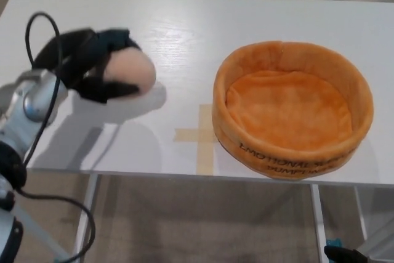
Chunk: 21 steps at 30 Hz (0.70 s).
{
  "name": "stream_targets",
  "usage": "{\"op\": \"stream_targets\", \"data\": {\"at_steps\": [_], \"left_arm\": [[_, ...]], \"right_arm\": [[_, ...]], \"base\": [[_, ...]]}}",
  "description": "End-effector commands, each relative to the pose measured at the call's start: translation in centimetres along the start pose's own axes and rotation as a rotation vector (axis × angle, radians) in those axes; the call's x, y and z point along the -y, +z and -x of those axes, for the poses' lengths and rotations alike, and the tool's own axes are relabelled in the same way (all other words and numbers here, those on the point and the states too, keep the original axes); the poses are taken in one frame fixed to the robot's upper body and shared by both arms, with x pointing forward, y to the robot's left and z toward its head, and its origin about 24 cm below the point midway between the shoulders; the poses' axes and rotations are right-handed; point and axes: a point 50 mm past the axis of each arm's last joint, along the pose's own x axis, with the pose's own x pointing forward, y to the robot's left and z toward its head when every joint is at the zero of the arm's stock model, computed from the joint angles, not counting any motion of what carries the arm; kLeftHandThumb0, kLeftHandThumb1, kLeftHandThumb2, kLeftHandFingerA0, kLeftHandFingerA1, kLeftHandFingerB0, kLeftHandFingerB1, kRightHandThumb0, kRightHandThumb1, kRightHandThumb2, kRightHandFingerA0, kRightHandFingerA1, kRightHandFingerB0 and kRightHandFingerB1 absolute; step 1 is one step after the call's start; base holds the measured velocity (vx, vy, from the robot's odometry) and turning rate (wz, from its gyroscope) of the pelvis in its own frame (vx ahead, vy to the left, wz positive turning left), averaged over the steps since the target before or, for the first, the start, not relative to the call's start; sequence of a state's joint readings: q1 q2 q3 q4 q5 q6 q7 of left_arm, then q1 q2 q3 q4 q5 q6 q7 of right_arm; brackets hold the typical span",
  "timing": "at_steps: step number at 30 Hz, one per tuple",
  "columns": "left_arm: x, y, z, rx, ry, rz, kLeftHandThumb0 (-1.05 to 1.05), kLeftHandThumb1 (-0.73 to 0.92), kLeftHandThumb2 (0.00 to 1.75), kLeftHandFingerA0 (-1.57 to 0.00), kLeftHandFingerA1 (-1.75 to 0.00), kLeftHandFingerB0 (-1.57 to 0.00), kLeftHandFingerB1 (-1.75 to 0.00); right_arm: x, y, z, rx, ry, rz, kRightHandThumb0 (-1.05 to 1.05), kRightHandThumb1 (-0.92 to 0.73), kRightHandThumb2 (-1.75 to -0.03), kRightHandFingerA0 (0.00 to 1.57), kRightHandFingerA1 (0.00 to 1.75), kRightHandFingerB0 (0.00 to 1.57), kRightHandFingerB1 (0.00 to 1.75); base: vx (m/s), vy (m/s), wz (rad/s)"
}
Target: Use the left hand to pick up the pink round toy on the left and place it inside the orange plate on the desk.
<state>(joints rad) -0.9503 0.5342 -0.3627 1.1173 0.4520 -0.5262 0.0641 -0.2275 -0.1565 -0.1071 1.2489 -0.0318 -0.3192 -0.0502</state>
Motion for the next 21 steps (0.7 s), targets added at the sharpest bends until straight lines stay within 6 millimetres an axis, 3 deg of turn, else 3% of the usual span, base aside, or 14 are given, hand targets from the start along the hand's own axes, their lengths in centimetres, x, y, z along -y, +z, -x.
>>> {"op": "stream_targets", "data": {"at_steps": [1, 2, 3, 5, 6, 7, 8, 11, 12, 13, 15, 19, 20, 21], "left_arm": [[-3.7, 4.0, -2.2, 0.161, 0.131, 0.014, -0.28, 0.81, 0.63, -0.7, -1.72, -0.58, -1.31], [-3.9, 4.7, -2.6, 0.183, 0.141, 0.009, -0.28, 0.81, 0.63, -0.7, -1.72, -0.58, -1.31], [-3.9, 5.6, -3.0, 0.205, 0.137, 0.006, -0.31, 0.82, 0.64, -0.77, -1.61, -0.76, -0.97], [-3.8, 6.5, -3.5, 0.224, 0.127, 0.004, -0.31, 0.82, 0.64, -0.77, -1.61, -0.76, -0.97], [-3.7, 6.9, -3.6, 0.237, 0.124, 0.005, -0.3, 0.81, 0.64, -0.78, -1.62, -0.68, -1.12], [-3.7, 7.1, -3.7, 0.246, 0.124, 0.006, -0.3, 0.81, 0.64, -0.78, -1.62, -0.68, -1.12], [-3.4, 8.2, -4.1, 0.271, 0.116, -0.001, -0.3, 0.79, 0.63, -0.74, -1.7, -0.62, -1.28], [-2.5, 11.1, -5.0, 0.34, 0.101, -0.015, -0.29, 0.77, 0.61, -0.72, -1.72, -0.63, -1.28], [-2.3, 11.7, -5.2, 0.354, 0.095, -0.016, -0.31, 0.73, 0.65, -0.81, -1.51, -0.78, -0.69], [-2.1, 12.2, -5.3, 0.362, 0.091, -0.016, -0.31, 0.73, 0.65, -0.81, -1.51, -0.78, -0.69], [-0.6, 14.9, -5.9, 0.415, 0.05, -0.025, -0.29, 0.7, 0.64, -0.77, -1.59, -0.76, -0.99], [0.7, 16.6, -6.1, 0.449, 0.03, -0.045, -0.28, 0.71, 0.64, -0.78, -1.6, -0.77, -1.09], [2.2, 18.1, -6.1, 0.481, -0.009, -0.059, -0.25, 0.75, 0.62, -0.72, -1.59, -0.67, -1.24], [2.6, 18.4, -6.1, 0.487, -0.019, -0.062, -0.25, 0.75, 0.62, -0.72, -1.59, -0.67, -1.24]], "right_arm": [[0.3, -0.5, 0.2, -0.013, -0.005, 0.033, -0.23, -0.57, -0.59, 0.48, 0.88, 0.28, 0.67], [0.3, -0.5, 0.2, -0.015, -0.005, 0.04, -0.23, -0.57, -0.59, 0.48, 0.88, 0.28, 0.67], [0.3, -0.7, 0.3, -0.018, 0.0, 0.037, -0.2, -0.59, -0.58, 0.47, 0.89, 0.27, 0.67], [0.2, -0.8, 0.3, -0.02, 0.006, 0.031, -0.2, -0.59, -0.58, 0.47, 0.89, 0.27, 0.67], [0.2, -0.9, 0.4, -0.024, 0.009, 0.032, -0.22, -0.58, -0.58, 0.44, 0.86, 0.27, 0.66], [0.1, -0.9, 0.4, -0.026, 0.011, 0.034, -0.22, -0.58, -0.58, 0.44, 0.86, 0.27, 0.66], [0.1, -1.0, 0.4, -0.027, 0.011, 0.032, -0.24, -0.57, -0.59, 0.44, 0.86, 0.28, 0.66], [-0.1, -1.0, 0.4, -0.028, 0.01, 0.022, -0.24, -0.57, -0.58, 0.44, 0.87, 0.28, 0.67], [-0.1, -0.9, 0.4, -0.026, 0.01, 0.022, -0.24, -0.58, -0.58, 0.44, 0.87, 0.28, 0.67], [-0.2, -0.9, 0.4, -0.024, 0.01, 0.022, -0.24, -0.58, -0.58, 0.44, 0.87, 0.28, 0.67], [-0.4, -0.8, 0.3, -0.02, 0.014, 0.027, -0.22, -0.58, -0.56, 0.48, 0.92, 0.29, 0.7], [-0.6, -0.6, 0.3, -0.016, 0.021, 0.025, -0.21, -0.57, -0.56, 0.48, 0.92, 0.3, 0.7], [-0.7, -0.6, 0.2, -0.019, 0.027, 0.023, -0.22, -0.57, -0.57, 0.47, 0.91, 0.3, 0.7], [-0.7, -0.6, 0.2, -0.019, 0.028, 0.023, -0.22, -0.57, -0.57, 0.47, 0.91, 0.3, 0.7]], "base": [[0.0, 0.0, 0.0], [0.0, 0.0, 0.0], [0.0, 0.0, 0.0], [0.0, 0.0, 0.0], [0.0, 0.0, 0.0], [0.0, 0.0, 0.0], [0.0, 0.0, 0.0], [0.0, 0.0, 0.0], [0.0, 0.0, 0.0], [0.0, 0.0, 0.0], [0.0, 0.0, 0.0], [0.0, 0.0, 0.0], [0.0, 0.0, 0.0], [0.0, 0.0, 0.0]]}}
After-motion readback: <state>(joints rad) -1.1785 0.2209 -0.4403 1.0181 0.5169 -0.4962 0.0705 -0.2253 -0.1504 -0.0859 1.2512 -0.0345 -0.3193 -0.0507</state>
